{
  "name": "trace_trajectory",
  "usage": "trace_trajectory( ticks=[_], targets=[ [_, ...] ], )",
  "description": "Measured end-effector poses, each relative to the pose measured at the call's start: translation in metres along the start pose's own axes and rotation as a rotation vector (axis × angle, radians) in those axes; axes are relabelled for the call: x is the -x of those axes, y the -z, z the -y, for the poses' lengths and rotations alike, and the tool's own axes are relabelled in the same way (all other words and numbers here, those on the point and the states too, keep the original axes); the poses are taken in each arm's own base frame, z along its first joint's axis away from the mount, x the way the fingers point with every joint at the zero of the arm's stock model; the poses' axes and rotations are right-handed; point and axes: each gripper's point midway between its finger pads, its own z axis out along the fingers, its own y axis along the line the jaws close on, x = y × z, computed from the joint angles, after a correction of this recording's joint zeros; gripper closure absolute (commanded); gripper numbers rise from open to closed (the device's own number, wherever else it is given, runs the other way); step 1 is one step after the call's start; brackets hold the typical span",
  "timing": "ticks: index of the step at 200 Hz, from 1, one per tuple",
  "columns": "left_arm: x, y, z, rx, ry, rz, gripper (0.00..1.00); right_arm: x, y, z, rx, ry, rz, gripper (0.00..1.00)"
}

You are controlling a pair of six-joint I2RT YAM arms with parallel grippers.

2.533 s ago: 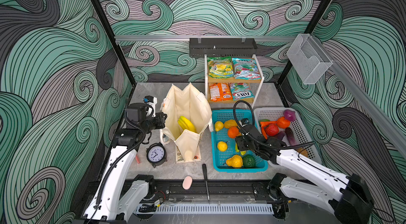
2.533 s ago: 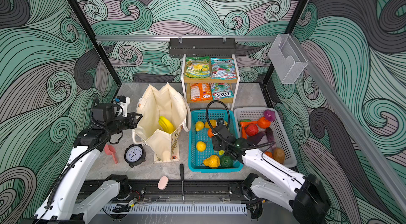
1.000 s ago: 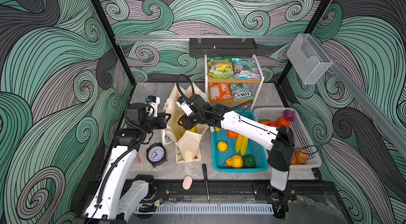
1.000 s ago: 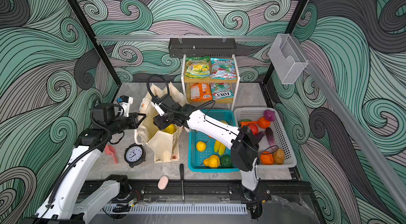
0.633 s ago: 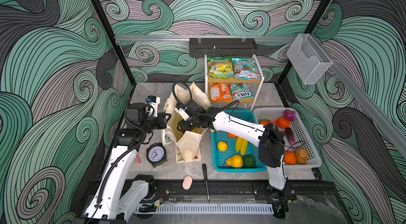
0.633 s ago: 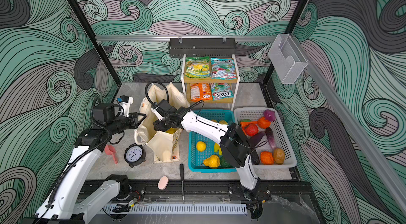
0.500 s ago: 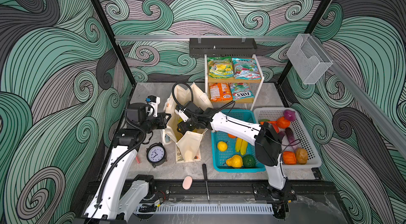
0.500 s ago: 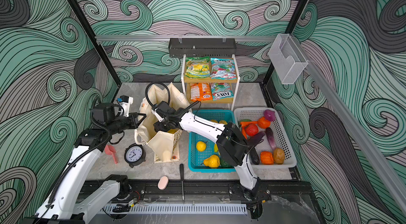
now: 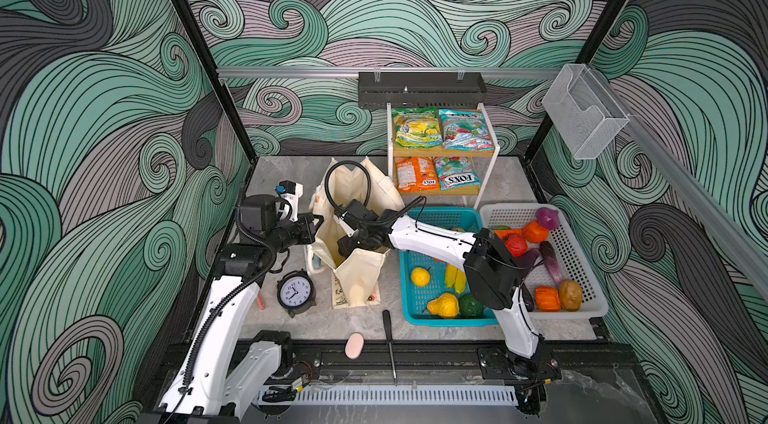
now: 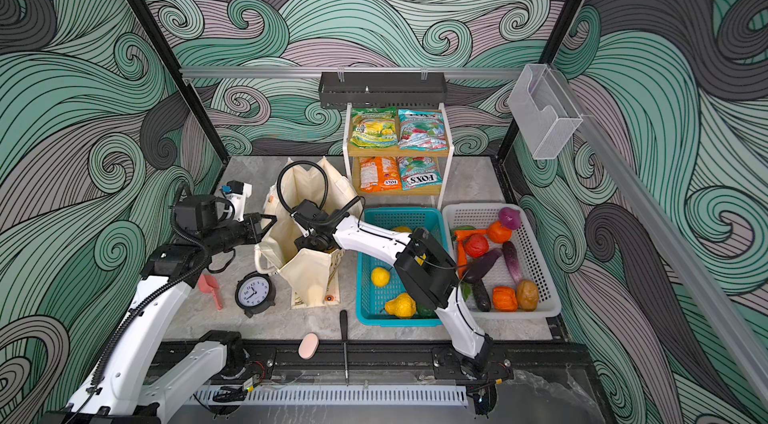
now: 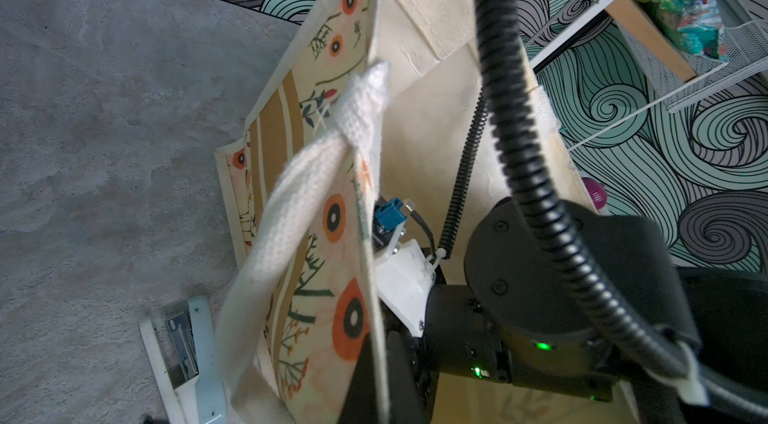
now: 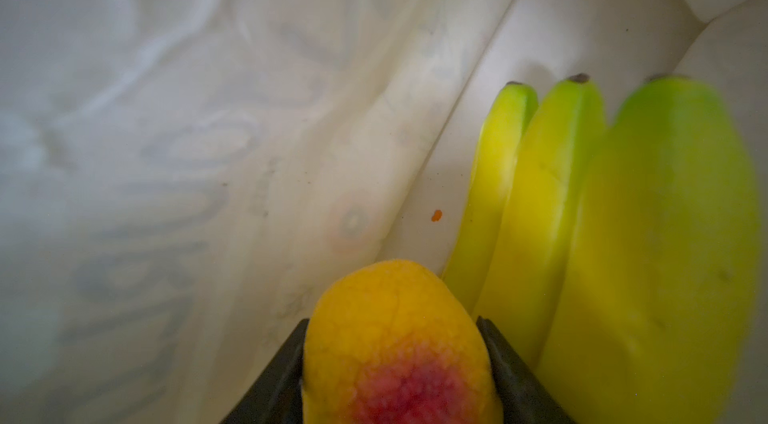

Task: Place the food into the grocery bag and tie it
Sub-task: 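Carry the mango into the tote bag beside the banana with the right gripper, then open the right gripper to release the mango inside the bag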

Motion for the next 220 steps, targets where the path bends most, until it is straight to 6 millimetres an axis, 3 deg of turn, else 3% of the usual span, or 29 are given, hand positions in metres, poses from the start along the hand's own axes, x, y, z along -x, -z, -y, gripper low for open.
trace_trajectory(
  ticks=[44,101,111,118,131,181,220],
  targets=[
    [0.0,0.0,0.0,0.001,0.0,-0.001,1.0,-0.005,-0.009,0.001,-0.002,-0.019,-0.018,0.39],
    [0.0,0.0,0.0,0.001,0.0,-0.001,1.0,-0.004,-0.007,-0.001,0.004,-0.025,-0.018,0.22],
    [0.0,0.0,0.0,0.0,0.0,0.0,1.0,-0.003,-0.005,-0.002,0.006,-0.022,-0.016,0.18],
    [0.0,0.0,0.0,0.0,0.0,0.0,1.0,-0.002,-0.003,-0.003,0.007,-0.018,-0.016,0.01],
    [0.0,0.0,0.0,0.0,0.0,0.0,1.0,0.001,0.002,-0.004,0.008,-0.014,-0.014,0.0],
    [0.0,0.0,0.0,0.001,0.0,0.0,1.0,0.016,0.039,-0.01,0.001,0.0,0.035,0.0],
    [0.0,0.0,0.0,0.001,0.0,0.0,1.0,0.04,0.1,-0.019,0.01,0.011,0.162,0.0]
  ],
)
